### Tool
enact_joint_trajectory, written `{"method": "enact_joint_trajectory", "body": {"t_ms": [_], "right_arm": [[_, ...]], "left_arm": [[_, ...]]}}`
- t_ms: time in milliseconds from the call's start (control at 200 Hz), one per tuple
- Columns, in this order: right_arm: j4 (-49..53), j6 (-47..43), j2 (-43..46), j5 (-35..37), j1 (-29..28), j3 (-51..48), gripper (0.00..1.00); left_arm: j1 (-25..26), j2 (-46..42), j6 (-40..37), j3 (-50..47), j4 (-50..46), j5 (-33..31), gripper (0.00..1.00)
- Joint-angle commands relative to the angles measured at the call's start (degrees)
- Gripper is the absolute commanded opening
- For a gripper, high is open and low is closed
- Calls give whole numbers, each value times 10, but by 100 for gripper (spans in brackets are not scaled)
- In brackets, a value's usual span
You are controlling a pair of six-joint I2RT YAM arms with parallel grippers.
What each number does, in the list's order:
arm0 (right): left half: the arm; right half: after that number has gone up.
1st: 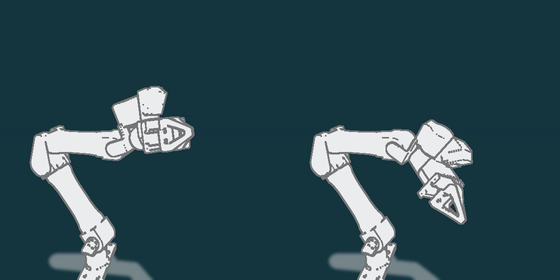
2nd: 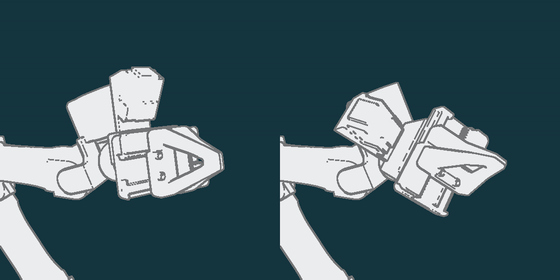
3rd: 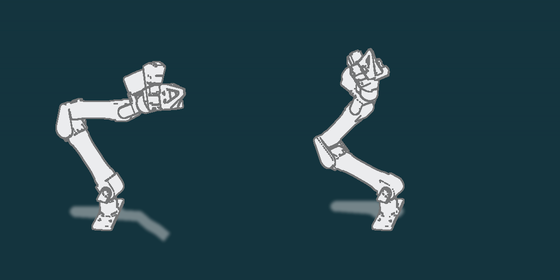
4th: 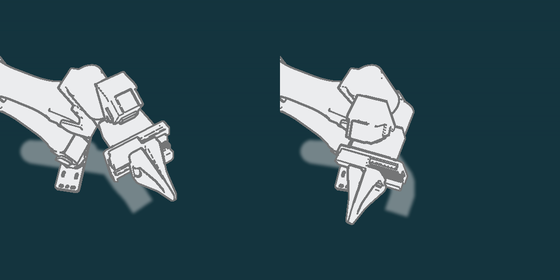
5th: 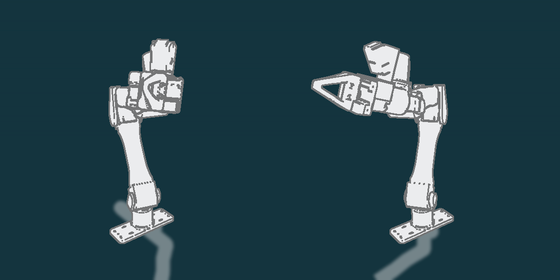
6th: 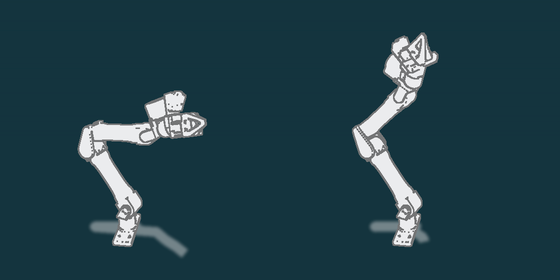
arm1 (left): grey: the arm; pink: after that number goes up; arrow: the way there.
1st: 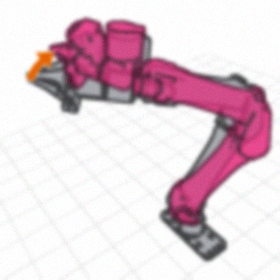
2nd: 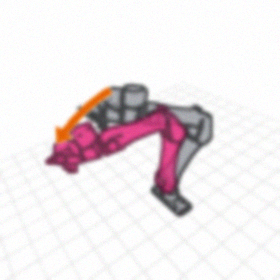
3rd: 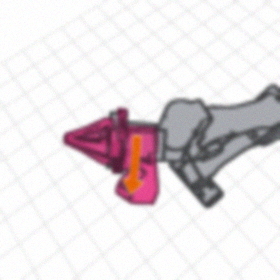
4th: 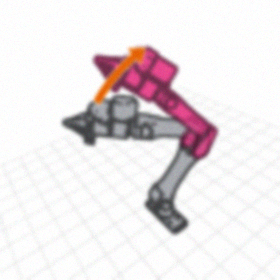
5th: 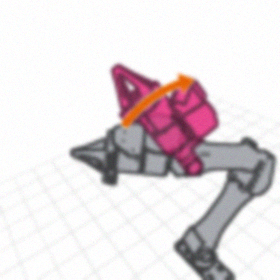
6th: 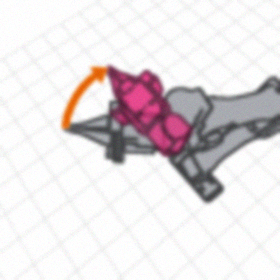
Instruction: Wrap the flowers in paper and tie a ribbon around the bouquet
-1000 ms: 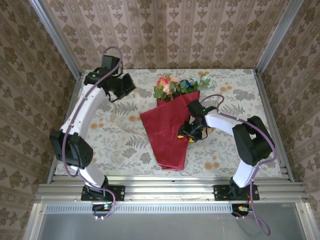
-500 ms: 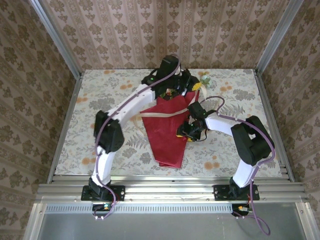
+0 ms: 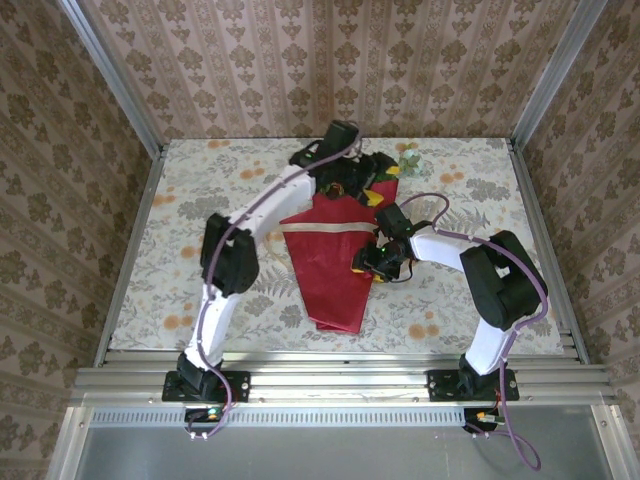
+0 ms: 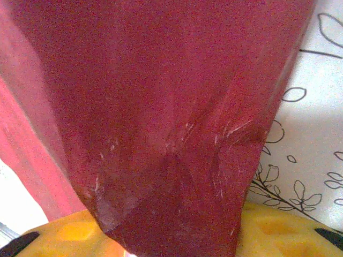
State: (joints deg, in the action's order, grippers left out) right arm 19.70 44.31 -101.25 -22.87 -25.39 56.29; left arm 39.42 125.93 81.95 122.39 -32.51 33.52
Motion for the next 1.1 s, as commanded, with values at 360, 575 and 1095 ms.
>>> {"method": "enact_joint_trajectory", "body": {"t_ms": [360,575,1095], "right_arm": [[256,-11,75,115,59,150,69],[299,-51,58,152,195,209,67],[272,-74,-213,130,278,369,50]], "left_arm": [[-128,-236,-38,-450,88,-26,58],[-129,-230,-35,-472,111,-17,57],[-194,-216,44,-510,103,-35,59]]}}
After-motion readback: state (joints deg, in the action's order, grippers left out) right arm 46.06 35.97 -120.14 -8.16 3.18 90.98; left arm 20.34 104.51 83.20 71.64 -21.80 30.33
